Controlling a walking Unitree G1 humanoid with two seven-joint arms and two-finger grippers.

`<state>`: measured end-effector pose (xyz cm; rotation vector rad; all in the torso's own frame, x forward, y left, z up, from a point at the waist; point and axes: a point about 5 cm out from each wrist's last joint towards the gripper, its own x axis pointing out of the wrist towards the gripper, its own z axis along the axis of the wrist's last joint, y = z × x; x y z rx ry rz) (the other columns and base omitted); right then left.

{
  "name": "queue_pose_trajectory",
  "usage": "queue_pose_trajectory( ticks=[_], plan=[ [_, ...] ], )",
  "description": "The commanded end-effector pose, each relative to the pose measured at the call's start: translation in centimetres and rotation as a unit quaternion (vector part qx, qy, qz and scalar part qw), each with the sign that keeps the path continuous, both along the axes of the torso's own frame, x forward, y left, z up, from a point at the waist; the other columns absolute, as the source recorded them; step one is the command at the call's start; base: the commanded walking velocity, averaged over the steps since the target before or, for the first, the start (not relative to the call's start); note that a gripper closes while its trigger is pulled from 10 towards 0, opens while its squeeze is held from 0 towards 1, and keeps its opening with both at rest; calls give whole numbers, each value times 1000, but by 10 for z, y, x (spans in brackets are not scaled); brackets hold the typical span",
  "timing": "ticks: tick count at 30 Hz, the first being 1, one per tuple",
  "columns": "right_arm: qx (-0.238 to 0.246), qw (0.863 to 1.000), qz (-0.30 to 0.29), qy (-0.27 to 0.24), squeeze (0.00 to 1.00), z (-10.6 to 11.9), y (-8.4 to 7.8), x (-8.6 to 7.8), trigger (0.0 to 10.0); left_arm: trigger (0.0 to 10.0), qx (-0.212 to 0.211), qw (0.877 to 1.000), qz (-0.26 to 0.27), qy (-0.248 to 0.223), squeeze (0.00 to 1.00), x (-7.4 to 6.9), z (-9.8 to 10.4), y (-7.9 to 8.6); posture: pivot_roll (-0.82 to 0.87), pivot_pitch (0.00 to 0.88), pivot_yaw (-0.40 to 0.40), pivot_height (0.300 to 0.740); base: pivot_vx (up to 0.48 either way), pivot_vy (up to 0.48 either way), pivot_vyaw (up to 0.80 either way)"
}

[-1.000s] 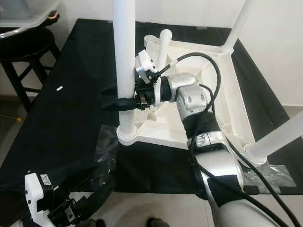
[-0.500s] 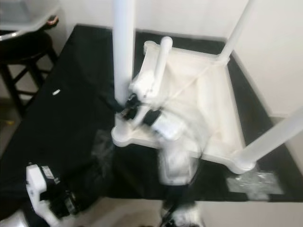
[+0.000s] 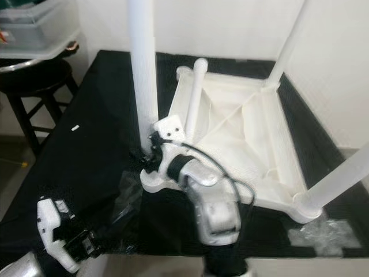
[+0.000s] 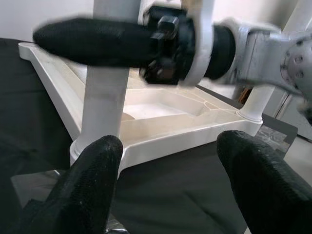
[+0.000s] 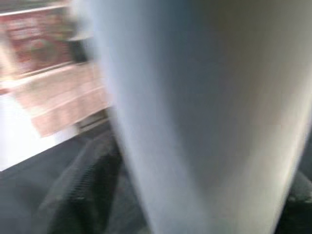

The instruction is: Building children table

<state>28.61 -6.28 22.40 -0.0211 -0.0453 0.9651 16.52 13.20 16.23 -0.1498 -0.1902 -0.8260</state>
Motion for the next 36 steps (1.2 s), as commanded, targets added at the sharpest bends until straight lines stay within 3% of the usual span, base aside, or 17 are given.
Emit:
queue_pose_trajectory(
  ticks=[1, 2, 3, 4, 5, 10, 15, 19, 22, 24, 25, 27, 28, 36],
  plan=[
    [6, 997, 69, -28, 169, 11, 1, -4, 10000, 10000, 3, 1000, -4, 6, 0, -3, -2, 0, 125, 143, -41, 740, 0, 0, 0],
    [1, 995, 98, -33, 0, 14, -5, 0, 10000, 10000, 2, 1000, -4, 6, 0, -3, -2, -1, 126, 143, -42, 740, 0, 0, 0],
    [1, 995, 98, -33, 0, 14, -5, 0, 10000, 10000, 2, 1000, -4, 6, 0, -3, -2, -1, 126, 143, -42, 740, 0, 0, 0],
    [-25, 986, 156, -48, 0, 17, -17, 8, 10000, 10000, 0, 1000, -5, 6, 0, -5, -1, -2, 139, 157, -48, 740, 0, 0, 0],
    [-39, 982, 173, -58, 0, 19, -22, 13, 10000, 10000, -1, 1000, -4, 7, 0, -5, -1, -2, 140, 159, -48, 740, 0, 0, 0],
    [-74, 970, 213, -86, 0, 31, -35, 38, 10000, 10000, -3, 1000, -5, 10, 0, -11, 0, -5, 162, 178, -56, 740, 0, 0, 0],
    [-68, 967, 232, -86, 0, 40, -38, 45, 10000, 10000, -4, 1000, -4, 12, 0, -13, 0, -5, 170, 189, -56, 740, 0, 0, 0],
    [-75, 955, 276, -79, 0, 47, -40, 51, 10000, 10000, -6, 1000, -4, 18, 0, -18, 1, -6, 187, 206, -58, 740, 0, 0, 0],
    [-105, 936, 330, -60, 0, 47, -45, 60, 10000, 10000, -8, 1000, -5, 27, 0, -24, 1, -5, 201, 218, -58, 740, 0, 0, 0],
    [-103, 935, 335, -56, 0, 48, -46, 64, 10000, 10000, -9, 1000, -4, 29, 0, -25, 2, -5, 204, 224, -57, 740, 0, 0, 0],
    [-98, 934, 340, -54, 0, 49, -46, 67, 3529, 10000, -9, 1000, -4, 30, 0, -26, 2, -5, 204, 224, -57, 740, 0, 0, 0],
    [-93, 933, 343, -53, 0, 50, -45, 69, 3529, 10000, -9, 999, -3, 30, 0, -26, 2, -5, 209, 227, -59, 740, 0, 0, 0],
    [-96, 934, 342, -49, 0, 51, -44, 71, 0, 10000, -9, 999, -2, 31, 0, -27, 2, -5, 206, 228, -61, 740, 0, 0, 0],
    [-86, 943, 314, -69, 0, 50, -48, 74, 0, 10000, -11, 1000, -1, 28, 0, -22, 2, -7, 177, 217, -73, 740, 0, 0, 0]
  ],
)
